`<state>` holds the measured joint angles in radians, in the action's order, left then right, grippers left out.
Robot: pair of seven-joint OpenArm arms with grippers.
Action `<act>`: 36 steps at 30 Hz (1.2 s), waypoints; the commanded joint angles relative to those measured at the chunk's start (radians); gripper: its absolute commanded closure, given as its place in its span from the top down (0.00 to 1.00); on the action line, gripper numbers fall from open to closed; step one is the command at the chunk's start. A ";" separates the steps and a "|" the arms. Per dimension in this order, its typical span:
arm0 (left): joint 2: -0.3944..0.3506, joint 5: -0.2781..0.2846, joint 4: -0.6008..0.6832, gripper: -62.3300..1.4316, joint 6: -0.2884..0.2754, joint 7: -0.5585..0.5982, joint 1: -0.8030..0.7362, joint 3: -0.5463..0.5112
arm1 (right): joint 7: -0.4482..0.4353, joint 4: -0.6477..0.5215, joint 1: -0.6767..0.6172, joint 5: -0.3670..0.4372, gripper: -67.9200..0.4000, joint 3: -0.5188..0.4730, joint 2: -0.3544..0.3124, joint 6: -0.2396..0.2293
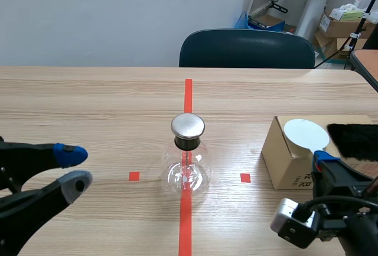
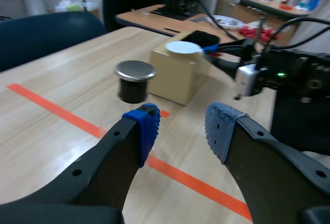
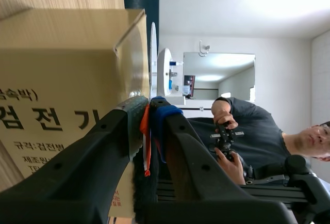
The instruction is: Do the electroscope experiment
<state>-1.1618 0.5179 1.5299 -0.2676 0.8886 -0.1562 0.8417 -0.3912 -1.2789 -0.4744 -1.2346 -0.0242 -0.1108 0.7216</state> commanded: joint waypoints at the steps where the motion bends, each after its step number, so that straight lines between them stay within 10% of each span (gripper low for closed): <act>1: -0.020 -0.014 0.027 0.40 -0.010 0.044 -0.019 0.000 | 0.001 -0.008 0.011 0.000 0.02 -0.006 -0.011 0.012; 18: -0.055 -0.254 0.040 0.61 -0.016 0.241 -0.132 0.001 | 0.079 -0.008 0.011 0.000 0.02 -0.006 -0.012 -0.038; 36: -0.046 -0.256 0.041 0.76 -0.016 0.241 -0.132 0.001 | 0.079 -0.008 0.011 0.000 0.11 -0.006 -0.014 -0.042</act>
<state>-1.2133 0.2550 1.5494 -0.2821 1.1118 -0.2878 0.8417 -0.3130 -1.2789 -0.4747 -1.2343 -0.0231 -0.1112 0.6693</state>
